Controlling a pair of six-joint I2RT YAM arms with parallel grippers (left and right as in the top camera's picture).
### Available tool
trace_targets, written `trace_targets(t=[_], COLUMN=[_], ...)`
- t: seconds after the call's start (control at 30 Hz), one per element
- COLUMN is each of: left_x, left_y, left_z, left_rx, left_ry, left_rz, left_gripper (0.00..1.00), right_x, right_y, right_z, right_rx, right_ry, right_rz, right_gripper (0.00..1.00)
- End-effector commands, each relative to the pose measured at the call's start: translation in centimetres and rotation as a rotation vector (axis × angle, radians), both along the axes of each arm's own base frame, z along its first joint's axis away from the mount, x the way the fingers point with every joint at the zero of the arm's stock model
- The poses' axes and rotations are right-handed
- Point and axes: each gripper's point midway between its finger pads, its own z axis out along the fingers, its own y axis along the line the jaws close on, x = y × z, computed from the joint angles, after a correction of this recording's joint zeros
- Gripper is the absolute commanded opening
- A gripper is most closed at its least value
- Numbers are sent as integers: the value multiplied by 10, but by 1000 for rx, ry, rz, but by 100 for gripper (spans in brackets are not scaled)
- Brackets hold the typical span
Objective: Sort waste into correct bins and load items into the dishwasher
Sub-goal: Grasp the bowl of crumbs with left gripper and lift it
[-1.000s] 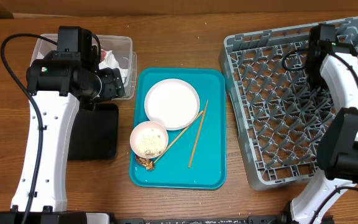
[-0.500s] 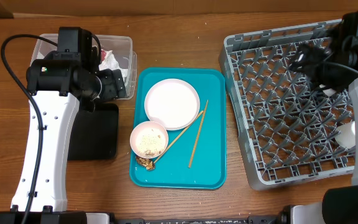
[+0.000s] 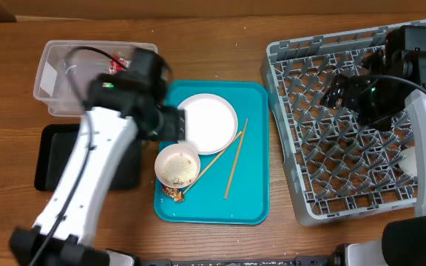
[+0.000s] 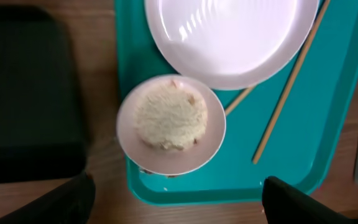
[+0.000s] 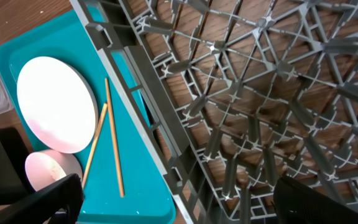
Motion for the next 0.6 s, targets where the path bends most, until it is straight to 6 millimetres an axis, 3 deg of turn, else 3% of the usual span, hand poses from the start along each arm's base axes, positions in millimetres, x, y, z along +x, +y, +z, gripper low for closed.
trace_targets(t=[0.0, 0.13, 0.33, 0.47, 0.57], left_x=[-24, -39, -47, -44, -38], left_y=[-20, -41, -58, -61, -60], left_z=[-40, -77, -113, -134, -144], left_rx=[39, 76, 120, 158, 181], left_ry=[129, 194, 249, 268, 258], left_rz=[-23, -91, -157, -173, -173], left_gripper=[88, 88, 86, 72, 49], right_x=[2, 2, 1, 2, 2], right_y=[2, 2, 2, 2, 2], right_z=[2, 2, 2, 2, 2], right_rx=[13, 13, 13, 13, 13], right_ry=[-11, -11, -11, -11, -11], right_rz=[7, 7, 7, 7, 7], right_gripper=[100, 100, 100, 100, 100])
